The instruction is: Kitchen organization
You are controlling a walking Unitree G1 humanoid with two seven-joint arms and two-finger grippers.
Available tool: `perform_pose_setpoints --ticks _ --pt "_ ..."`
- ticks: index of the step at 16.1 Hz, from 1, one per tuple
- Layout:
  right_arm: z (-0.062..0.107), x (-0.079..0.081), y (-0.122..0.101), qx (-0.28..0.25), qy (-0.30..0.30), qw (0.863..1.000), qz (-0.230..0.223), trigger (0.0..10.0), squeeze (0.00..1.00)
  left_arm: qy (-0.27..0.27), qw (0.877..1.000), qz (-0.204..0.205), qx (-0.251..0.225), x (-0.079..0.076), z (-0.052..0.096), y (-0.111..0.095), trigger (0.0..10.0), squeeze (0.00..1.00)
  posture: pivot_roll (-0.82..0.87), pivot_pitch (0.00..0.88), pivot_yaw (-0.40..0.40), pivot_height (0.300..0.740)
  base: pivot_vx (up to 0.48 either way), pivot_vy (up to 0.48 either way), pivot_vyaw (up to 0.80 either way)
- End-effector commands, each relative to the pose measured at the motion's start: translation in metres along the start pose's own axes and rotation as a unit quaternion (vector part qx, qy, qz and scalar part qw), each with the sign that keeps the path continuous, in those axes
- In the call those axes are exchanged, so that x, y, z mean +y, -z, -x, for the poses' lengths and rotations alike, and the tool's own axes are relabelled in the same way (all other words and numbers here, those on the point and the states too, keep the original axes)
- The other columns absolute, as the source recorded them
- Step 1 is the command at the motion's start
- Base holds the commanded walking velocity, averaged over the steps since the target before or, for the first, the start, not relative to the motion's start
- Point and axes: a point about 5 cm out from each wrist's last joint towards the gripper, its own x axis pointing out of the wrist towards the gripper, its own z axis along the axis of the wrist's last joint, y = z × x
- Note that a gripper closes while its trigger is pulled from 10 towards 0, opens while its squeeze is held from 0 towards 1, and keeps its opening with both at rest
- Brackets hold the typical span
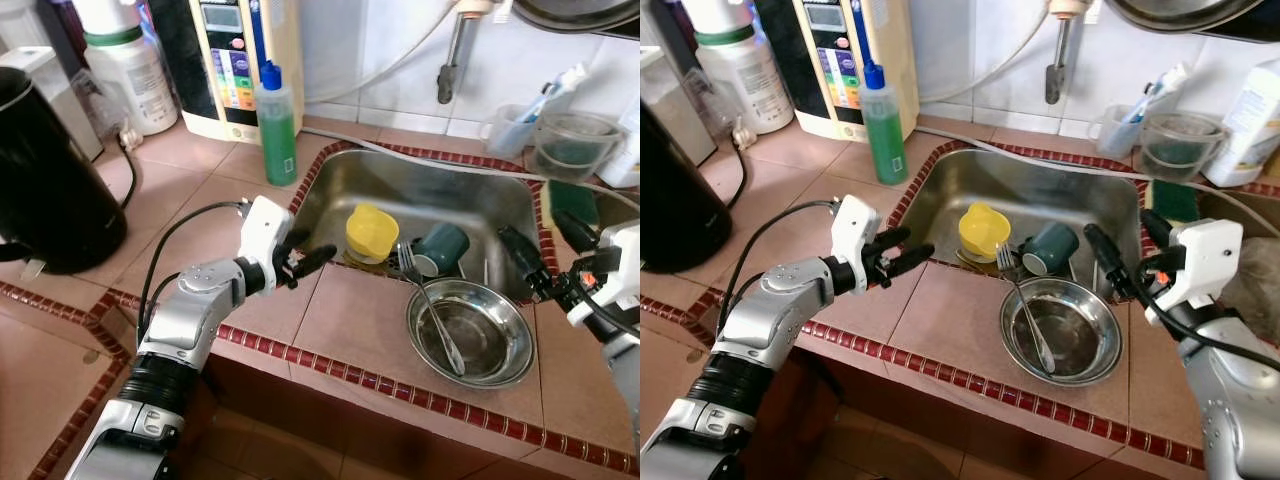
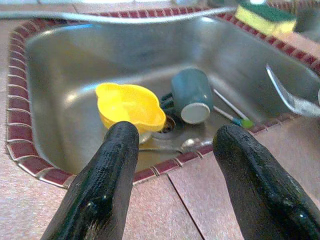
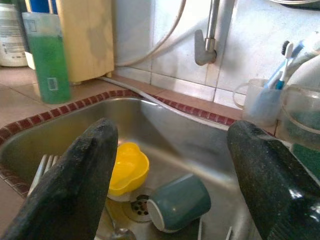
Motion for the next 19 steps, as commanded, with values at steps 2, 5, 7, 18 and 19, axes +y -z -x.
perform_pose_setpoints --ticks 2,5,7,18,19 --pt "0.008 0.009 -0.003 0.01 -0.026 1.0 0.002 10.0 0.0 0.013 1.0 -0.014 0.011 0.0 -0.006 0.003 10.0 0.0 -0.2 0.034 0.088 0.732 0.0 0.0 0.0" --pt "0.014 0.007 0.0 0.017 -0.012 1.0 0.006 10.0 0.0 0.019 1.0 -0.002 0.014 -0.007 -0.014 0.006 10.0 0.0 -0.22 0.038 0.098 0.732 0.0 0.0 0.0" --pt "0.022 0.004 0.0 0.026 0.01 1.0 -0.005 10.0 0.0 0.026 1.0 -0.001 0.017 -0.013 -0.022 0.007 10.0 0.0 -0.23 0.048 0.111 0.732 0.0 0.0 0.0" --pt "0.065 0.03 0.015 0.075 -0.02 0.996 -0.033 10.0 0.0 0.064 0.997 0.018 0.026 -0.025 -0.041 0.0 10.0 0.0 -0.28 0.079 0.167 0.732 0.0 0.0 0.0" --pt "0.066 0.03 0.015 0.076 -0.02 0.996 -0.033 10.0 0.0 0.066 0.997 0.017 0.025 -0.025 -0.042 -0.001 10.0 0.0 -0.28 0.079 0.167 0.732 0.0 0.0 0.0"
